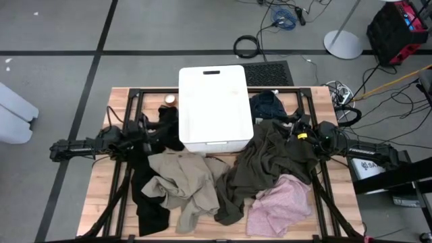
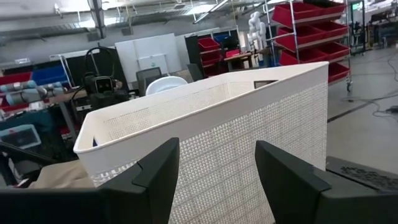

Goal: Fold laundry
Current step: Put the pink polo into the white laundry bin

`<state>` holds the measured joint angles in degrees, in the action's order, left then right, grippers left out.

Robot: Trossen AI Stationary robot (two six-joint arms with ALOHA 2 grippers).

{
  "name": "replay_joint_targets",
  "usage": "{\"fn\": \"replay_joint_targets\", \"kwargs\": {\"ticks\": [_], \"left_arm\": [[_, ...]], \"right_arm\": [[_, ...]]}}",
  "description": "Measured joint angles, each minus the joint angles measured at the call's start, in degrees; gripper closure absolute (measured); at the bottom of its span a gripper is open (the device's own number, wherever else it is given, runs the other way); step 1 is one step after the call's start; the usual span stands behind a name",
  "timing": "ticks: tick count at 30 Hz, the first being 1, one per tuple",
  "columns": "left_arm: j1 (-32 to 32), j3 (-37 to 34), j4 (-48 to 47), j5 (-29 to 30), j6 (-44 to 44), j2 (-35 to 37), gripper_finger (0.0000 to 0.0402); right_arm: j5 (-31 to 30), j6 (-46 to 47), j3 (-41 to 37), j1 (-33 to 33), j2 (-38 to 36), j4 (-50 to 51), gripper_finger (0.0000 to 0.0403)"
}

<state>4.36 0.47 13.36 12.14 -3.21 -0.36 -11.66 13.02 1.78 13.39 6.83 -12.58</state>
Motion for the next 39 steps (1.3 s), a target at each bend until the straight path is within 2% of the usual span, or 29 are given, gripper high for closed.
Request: {"fn": "replay_joint_targets", "kwargs": {"ticks": [6, 11, 14, 18, 23, 29, 31, 39], "left_arm": [[0.0, 0.04, 3.32, -4.17, -4.0, 0.0, 0.0276], [0.0, 0.07, 3.34, -5.32, -6.56, 0.0, 0.0276], [0.0, 0.11, 2.66, -5.97, -6.6, 0.0, 0.0276], [0.0, 0.11, 2.31, -5.97, -4.61, 0.0, 0.0276], [0.0, 0.15, 2.34, -5.44, -0.36, 0.0, 0.0276], [0.02, 0.15, 2.15, -0.43, 3.96, 0.0, 0.0276], [0.02, 0.16, 2.07, 0.54, 4.21, 0.01, 0.0276], [0.02, 0.19, -3.79, 0.59, 1.78, 0.0, 0.0276]], "right_arm": [[1.5, 3.4, 0.0, 0.0, 0.0, -0.07, 0.0204], [1.59, 6.4, 0.0, 0.0, 0.0, -0.03, 0.0204], [5.42, 8.87, 0.0, 0.0, 0.0, 1.02, 0.0204], [10.31, 12.2, 0.0, -0.01, 0.02, 2.07, 0.0204], [10.08, 12.41, 0.0, 0.0, 0.43, 2.2, 0.0204], [9.99, 13.56, 0.0, 0.0, 2.0, 6.1, 0.0204], [8.23, 13.98, 0.0, 0.0, 2.63, 7.57, 0.0204], [-6.68, 13.32, 0.0, 0.0, 5.01, 7.25, 0.0204]]}}
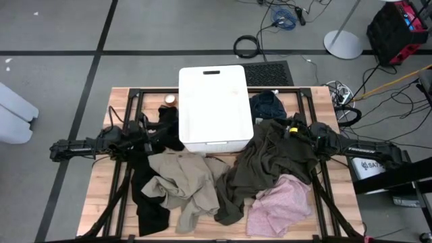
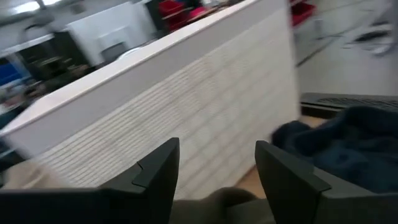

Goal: Fold laundry
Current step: Put the pink polo into the white laundry bin

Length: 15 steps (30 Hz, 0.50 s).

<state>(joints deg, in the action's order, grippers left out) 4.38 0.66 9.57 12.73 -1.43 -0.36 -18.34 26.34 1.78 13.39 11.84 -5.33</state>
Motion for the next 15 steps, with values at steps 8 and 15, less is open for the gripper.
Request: {"fn": "replay_joint_targets", "kwargs": {"ticks": [8, 15], "left_arm": [[0.0, -0.15, -0.6, -0.02, -2.73, 0.0, 0.0276], [0.0, -0.19, -0.59, -0.2, -2.8, 0.0, 0.0276]], "right_arm": [[-11.1, 3.05, 0.0, 0.0, 3.04, 0.08, 0.0204], [-10.23, 1.37, 3.48, 0.04, 6.43, -0.06, 0.0204]]}}
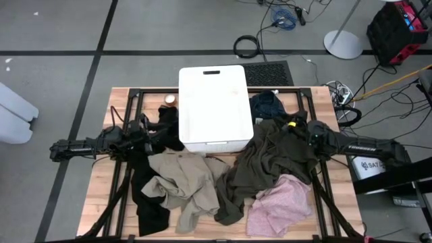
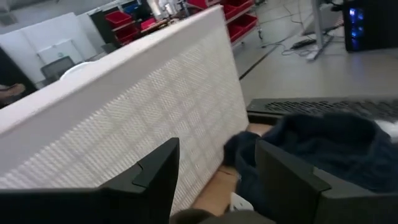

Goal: Fold laundry
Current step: Put the pink polo into the white laundry bin

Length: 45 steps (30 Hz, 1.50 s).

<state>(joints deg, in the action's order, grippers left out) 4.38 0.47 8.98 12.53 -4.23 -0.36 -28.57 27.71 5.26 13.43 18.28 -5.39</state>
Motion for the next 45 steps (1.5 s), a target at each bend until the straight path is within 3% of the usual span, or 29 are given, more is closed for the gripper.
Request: {"fn": "replay_joint_targets", "kwargs": {"ticks": [8, 21, 35, 41, 45], "left_arm": [[0.0, 0.33, 2.71, 0.15, -2.18, 0.0, 0.0276], [0.0, 9.57, 2.11, -0.39, -2.65, -1.87, 0.0276], [0.0, 21.4, 2.67, 1.58, 7.95, -23.61, 0.0276], [0.0, 23.47, 2.46, 0.23, 10.82, -27.24, 0.0276], [0.0, 23.47, 2.03, -5.03, 11.79, -27.28, 0.0276]], "right_arm": [[1.87, -4.48, 8.0, 0.0, 5.77, 4.31, 0.0204], [1.64, -8.93, 18.66, 0.02, 14.23, 14.26, 0.0204], [2.24, -6.24, 27.64, 3.45, 23.85, 28.94, 0.0204], [13.5, -0.56, 29.4, 4.63, 27.25, 31.95, 0.0204], [17.73, 1.2, 31.21, 4.59, 28.3, 31.78, 0.0204]]}}
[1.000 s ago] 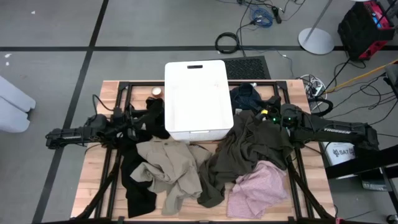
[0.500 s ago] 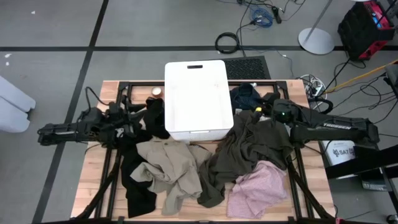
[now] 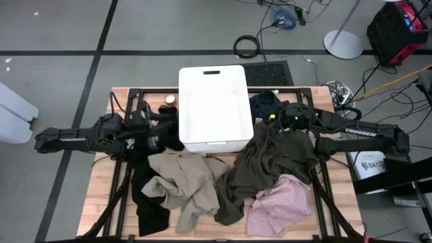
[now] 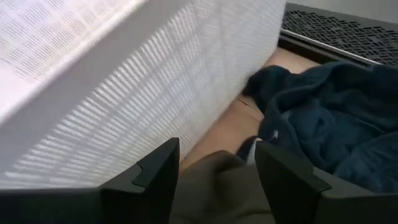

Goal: Fold laundry
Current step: Put the pink polo into the white laundry bin

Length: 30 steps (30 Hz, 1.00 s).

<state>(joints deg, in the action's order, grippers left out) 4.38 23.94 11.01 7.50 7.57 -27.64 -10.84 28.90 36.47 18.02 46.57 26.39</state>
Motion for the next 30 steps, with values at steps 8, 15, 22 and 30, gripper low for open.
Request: {"fn": "replay_joint_targets", "kwargs": {"ticks": [8, 15, 22, 30], "left_arm": [[0.0, 0.0, -0.02, -7.37, 0.73, 0.0, 0.0276], [-0.02, 0.0, 0.49, -15.72, 0.71, 0.0, 0.0276], [0.0, 0.02, 3.48, -20.35, 0.21, 0.0, 0.0276], [-0.02, 0.02, 9.61, -24.14, -4.04, 0.02, 0.0276]], "right_arm": [[8.85, 4.91, 1.23, -0.45, 0.73, -0.49, 0.0204], [18.74, 11.55, 1.23, -5.13, 0.84, -12.87, 0.0204], [23.18, 15.76, 1.25, -12.3, 1.29, -26.33, 0.0204], [30.3, 27.11, 1.25, -23.39, 5.33, -28.65, 0.0204]]}}
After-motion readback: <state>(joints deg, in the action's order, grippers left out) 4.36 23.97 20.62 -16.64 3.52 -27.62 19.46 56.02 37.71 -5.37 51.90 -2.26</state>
